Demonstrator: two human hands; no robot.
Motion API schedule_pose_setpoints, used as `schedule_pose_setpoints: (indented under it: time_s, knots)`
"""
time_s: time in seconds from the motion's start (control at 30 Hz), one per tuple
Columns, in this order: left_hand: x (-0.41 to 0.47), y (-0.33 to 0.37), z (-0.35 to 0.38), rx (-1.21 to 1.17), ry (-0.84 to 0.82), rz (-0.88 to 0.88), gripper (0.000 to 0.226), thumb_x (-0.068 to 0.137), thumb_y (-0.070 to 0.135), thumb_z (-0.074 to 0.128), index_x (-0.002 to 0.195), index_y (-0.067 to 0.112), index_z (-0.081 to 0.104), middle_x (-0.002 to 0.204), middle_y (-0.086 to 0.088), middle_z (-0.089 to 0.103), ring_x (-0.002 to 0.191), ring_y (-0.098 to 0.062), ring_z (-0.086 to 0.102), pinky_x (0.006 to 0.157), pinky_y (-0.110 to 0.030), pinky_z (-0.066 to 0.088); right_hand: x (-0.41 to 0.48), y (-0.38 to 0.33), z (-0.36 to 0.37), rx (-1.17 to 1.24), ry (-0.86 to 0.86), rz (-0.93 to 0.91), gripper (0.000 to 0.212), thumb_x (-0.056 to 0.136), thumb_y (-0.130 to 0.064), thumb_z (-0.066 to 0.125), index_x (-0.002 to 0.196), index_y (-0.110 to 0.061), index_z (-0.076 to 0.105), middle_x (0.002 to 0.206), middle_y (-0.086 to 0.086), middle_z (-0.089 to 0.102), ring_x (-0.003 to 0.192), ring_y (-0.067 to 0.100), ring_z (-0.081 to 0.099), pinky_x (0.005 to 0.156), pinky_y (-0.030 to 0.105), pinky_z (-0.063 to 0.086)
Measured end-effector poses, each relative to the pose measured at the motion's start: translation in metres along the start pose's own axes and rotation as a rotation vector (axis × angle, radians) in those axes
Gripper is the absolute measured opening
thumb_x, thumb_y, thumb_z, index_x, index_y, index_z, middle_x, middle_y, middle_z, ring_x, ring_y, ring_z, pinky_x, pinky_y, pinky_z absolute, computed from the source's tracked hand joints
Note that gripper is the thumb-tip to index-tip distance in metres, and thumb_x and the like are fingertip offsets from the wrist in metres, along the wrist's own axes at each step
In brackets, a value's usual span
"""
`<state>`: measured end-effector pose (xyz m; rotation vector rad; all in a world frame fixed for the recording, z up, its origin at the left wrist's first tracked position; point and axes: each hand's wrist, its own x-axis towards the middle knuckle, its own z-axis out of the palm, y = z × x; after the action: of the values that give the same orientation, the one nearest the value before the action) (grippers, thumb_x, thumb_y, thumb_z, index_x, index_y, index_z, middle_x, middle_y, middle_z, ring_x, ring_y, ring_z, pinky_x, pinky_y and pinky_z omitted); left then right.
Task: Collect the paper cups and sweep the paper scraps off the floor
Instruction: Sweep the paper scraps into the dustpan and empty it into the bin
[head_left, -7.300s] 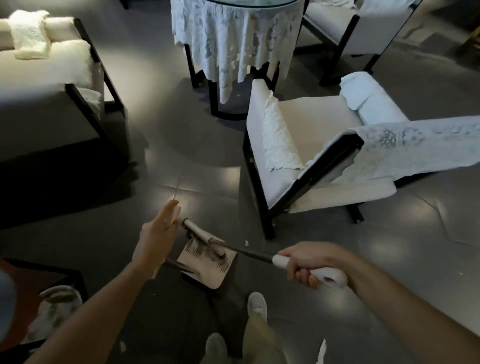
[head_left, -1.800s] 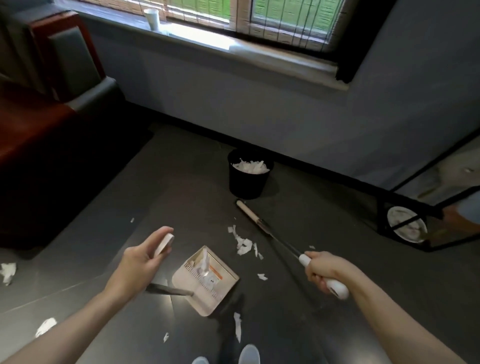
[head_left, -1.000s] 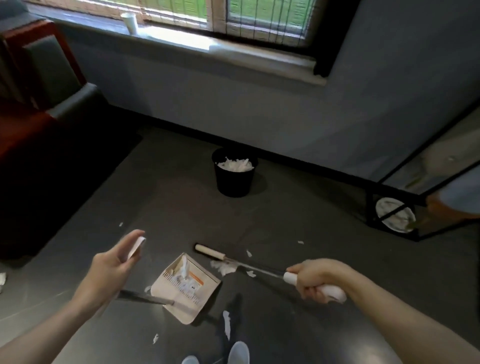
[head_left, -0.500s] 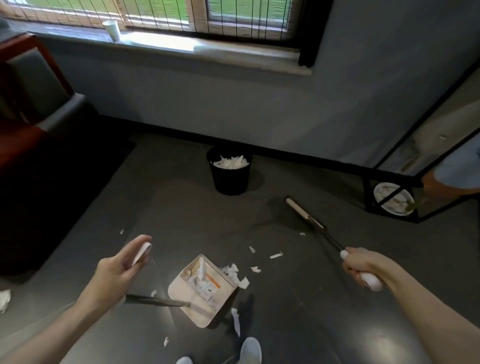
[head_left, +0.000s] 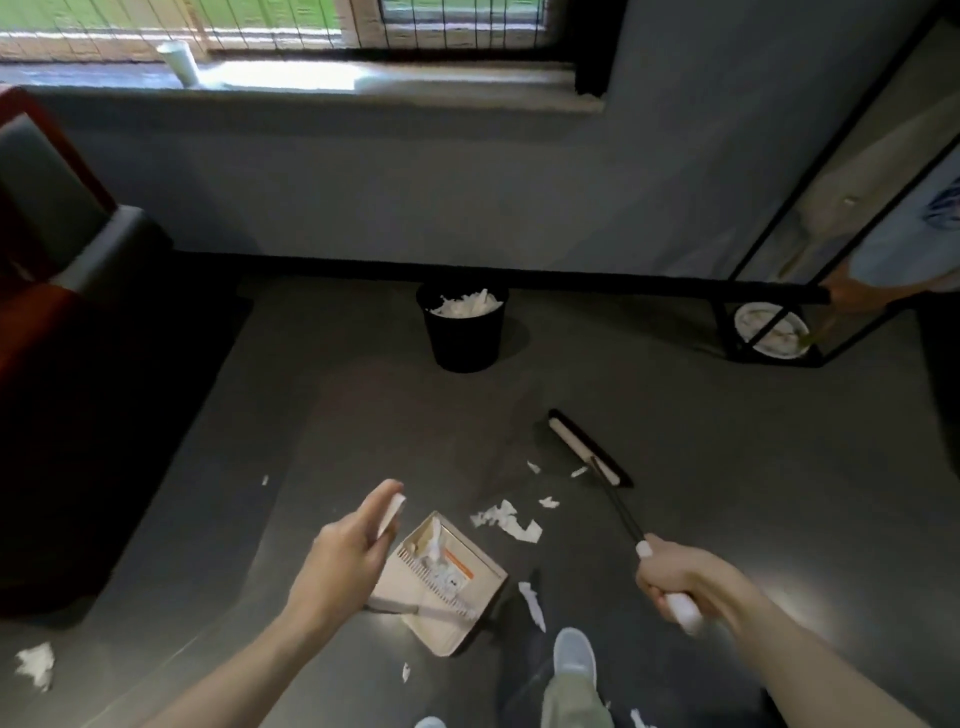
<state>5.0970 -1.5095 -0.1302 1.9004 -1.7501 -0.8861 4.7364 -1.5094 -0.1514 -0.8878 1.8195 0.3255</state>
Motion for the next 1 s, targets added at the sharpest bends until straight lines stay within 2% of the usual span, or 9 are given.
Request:
schedule_pose_setpoints:
  time_s: [0.1,0.2,0.23,0.33,0.4,0.43,0.7,0.9,1.0]
  knots:
    - [0.015,-0.013,-0.004,-0.039,-0.065,0.029,0.027,0.095,0.033,0.054,0.116,0.048,0.047,0.094,0.004,0.069,0.087,-0.017,0.065,0.079,-0.036,0.050,-0.031,-0.016,0.053,-0.018,-0.011,-0.012,0.083,0.079,-0.002,0.044,0.154,-0.019,0.011,0.099,0.008,0.057,0.068,0.016,0.055,0.062,0.025,0.047]
    - [0.021,-0.023,-0.008,-0.052,-0.080,0.059,0.025,0.095,0.037,0.051,0.115,0.051,0.044,0.080,0.007,0.064,0.074,-0.014,0.060,0.072,-0.036,0.049,-0.064,-0.028,0.102,0.096,-0.068,0.021,0.084,0.081,0.002,0.037,0.154,-0.025,0.006,0.135,0.014,0.046,0.081,0.016,0.062,0.052,0.021,0.047]
    - [0.021,-0.025,-0.008,-0.055,-0.085,0.071,0.026,0.095,0.037,0.051,0.116,0.051,0.043,0.080,0.007,0.063,0.071,-0.013,0.058,0.071,-0.035,0.049,-0.076,-0.031,0.113,0.136,-0.090,0.027,0.084,0.081,0.003,0.036,0.153,-0.026,0.006,0.134,0.015,0.047,0.080,0.015,0.062,0.048,0.019,0.046]
    - [0.022,-0.027,-0.008,-0.069,-0.103,0.090,0.027,0.094,0.038,0.051,0.117,0.050,0.044,0.078,0.003,0.065,0.058,-0.010,0.054,0.062,-0.033,0.049,-0.104,-0.033,0.137,0.358,-0.199,0.044,0.081,0.082,0.005,0.034,0.152,-0.031,0.014,0.102,0.009,0.063,0.051,0.007,0.047,0.039,0.016,0.039]
    - [0.021,-0.030,-0.008,-0.084,-0.112,0.097,0.027,0.094,0.039,0.050,0.119,0.047,0.045,0.081,0.002,0.066,0.060,-0.010,0.057,0.062,-0.033,0.051,-0.119,-0.030,0.142,0.532,-0.298,0.071,0.072,0.085,0.004,0.032,0.145,-0.036,0.027,0.059,-0.001,0.052,0.039,0.002,0.035,0.035,0.012,0.031]
    - [0.020,-0.031,-0.008,-0.099,-0.113,0.095,0.027,0.094,0.038,0.051,0.120,0.047,0.046,0.086,0.001,0.066,0.067,-0.013,0.061,0.067,-0.034,0.052,-0.128,-0.027,0.141,0.578,-0.334,0.077,0.068,0.087,0.003,0.032,0.140,-0.038,0.033,0.049,-0.004,0.042,0.036,0.001,0.032,0.034,0.010,0.029]
    - [-0.023,-0.045,-0.022,-0.122,-0.157,0.109,0.029,0.095,0.035,0.054,0.121,0.047,0.047,0.096,-0.003,0.066,0.085,-0.019,0.063,0.079,-0.037,0.049,-0.201,0.055,0.129,0.766,-0.326,0.070,0.067,0.087,0.004,0.039,0.134,-0.044,0.037,0.050,-0.003,0.036,0.035,0.002,0.031,0.029,0.012,0.027]
    - [-0.092,-0.051,-0.045,-0.054,-0.180,0.185,0.033,0.096,0.031,0.053,0.129,0.036,0.048,0.097,-0.005,0.064,0.079,-0.023,0.064,0.070,-0.037,0.051,-0.239,0.118,0.175,0.779,-0.085,0.055,0.069,0.083,0.001,0.044,0.138,-0.041,0.041,0.051,-0.002,0.042,0.037,0.004,0.034,0.030,0.014,0.029]
    - [-0.134,-0.058,-0.050,-0.061,-0.176,0.211,0.034,0.096,0.027,0.052,0.130,0.035,0.048,0.103,-0.002,0.062,0.075,-0.012,0.063,0.061,-0.025,0.050,-0.246,0.143,0.204,0.824,0.004,0.074,0.069,0.085,0.004,0.043,0.140,-0.037,0.038,0.046,-0.002,0.041,0.034,0.004,0.033,0.030,0.013,0.027]
